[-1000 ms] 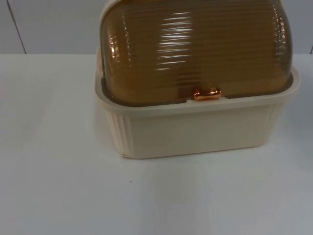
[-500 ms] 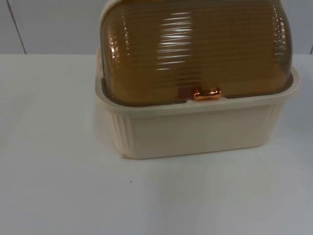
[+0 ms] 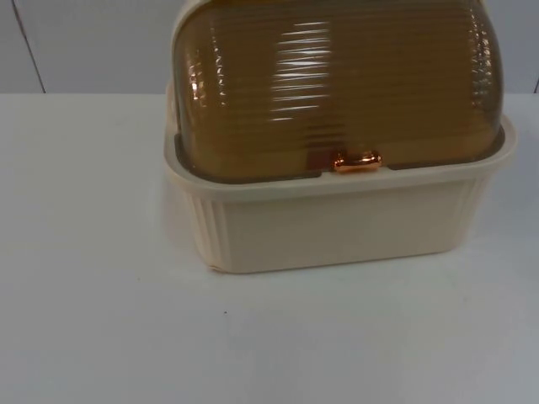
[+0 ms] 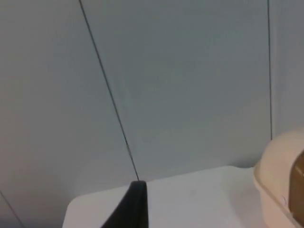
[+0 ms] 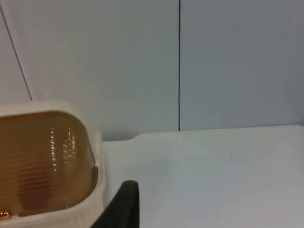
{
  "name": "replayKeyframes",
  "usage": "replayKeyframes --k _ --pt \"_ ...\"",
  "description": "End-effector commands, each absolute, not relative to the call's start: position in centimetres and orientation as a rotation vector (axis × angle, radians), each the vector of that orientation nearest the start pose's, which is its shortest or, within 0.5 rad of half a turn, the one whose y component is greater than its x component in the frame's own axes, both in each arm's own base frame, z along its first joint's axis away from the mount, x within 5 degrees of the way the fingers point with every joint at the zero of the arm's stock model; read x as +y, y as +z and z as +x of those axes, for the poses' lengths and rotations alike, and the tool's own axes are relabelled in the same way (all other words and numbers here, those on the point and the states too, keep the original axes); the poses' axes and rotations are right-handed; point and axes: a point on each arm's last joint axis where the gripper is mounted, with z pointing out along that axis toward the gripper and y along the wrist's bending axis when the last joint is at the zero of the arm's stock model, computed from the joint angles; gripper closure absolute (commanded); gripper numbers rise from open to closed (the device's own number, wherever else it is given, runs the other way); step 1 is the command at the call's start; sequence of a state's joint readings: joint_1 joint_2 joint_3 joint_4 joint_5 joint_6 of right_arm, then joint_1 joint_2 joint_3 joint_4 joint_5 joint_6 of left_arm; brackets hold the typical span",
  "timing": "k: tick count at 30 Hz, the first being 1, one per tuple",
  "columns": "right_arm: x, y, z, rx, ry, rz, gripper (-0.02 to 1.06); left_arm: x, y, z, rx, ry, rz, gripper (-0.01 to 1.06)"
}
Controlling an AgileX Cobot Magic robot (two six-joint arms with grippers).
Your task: Open the box lid with the left hand, place the block into the box with the right hand, then close the box lid with the left hand.
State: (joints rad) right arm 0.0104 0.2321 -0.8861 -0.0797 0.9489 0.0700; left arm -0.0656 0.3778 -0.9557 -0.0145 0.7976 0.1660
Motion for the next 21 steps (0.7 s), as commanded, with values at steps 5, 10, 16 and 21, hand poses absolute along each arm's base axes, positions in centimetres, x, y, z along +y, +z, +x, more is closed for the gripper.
replayKeyframes --k 5,10,16,21 --pt "-0.5 37.3 -1.0 1.823 -0.028 0.042 0.00 -0.2 40.5 0.6 1.772 0.032 0.185 0.00" --pt "-0.1 34.5 -0.3 1.907 0.019 0.024 0.00 -0.7 36.8 1.6 1.893 -0.051 0.196 0.00" --pt "-0.2 32.1 -0.4 1.943 0.004 0.022 0.00 -0.9 33.2 1.8 1.972 -0.086 0.179 0.00" --pt "-0.2 30.3 0.0 2.028 0.002 0.023 0.00 -0.9 31.4 2.1 2.053 -0.088 0.184 0.00"
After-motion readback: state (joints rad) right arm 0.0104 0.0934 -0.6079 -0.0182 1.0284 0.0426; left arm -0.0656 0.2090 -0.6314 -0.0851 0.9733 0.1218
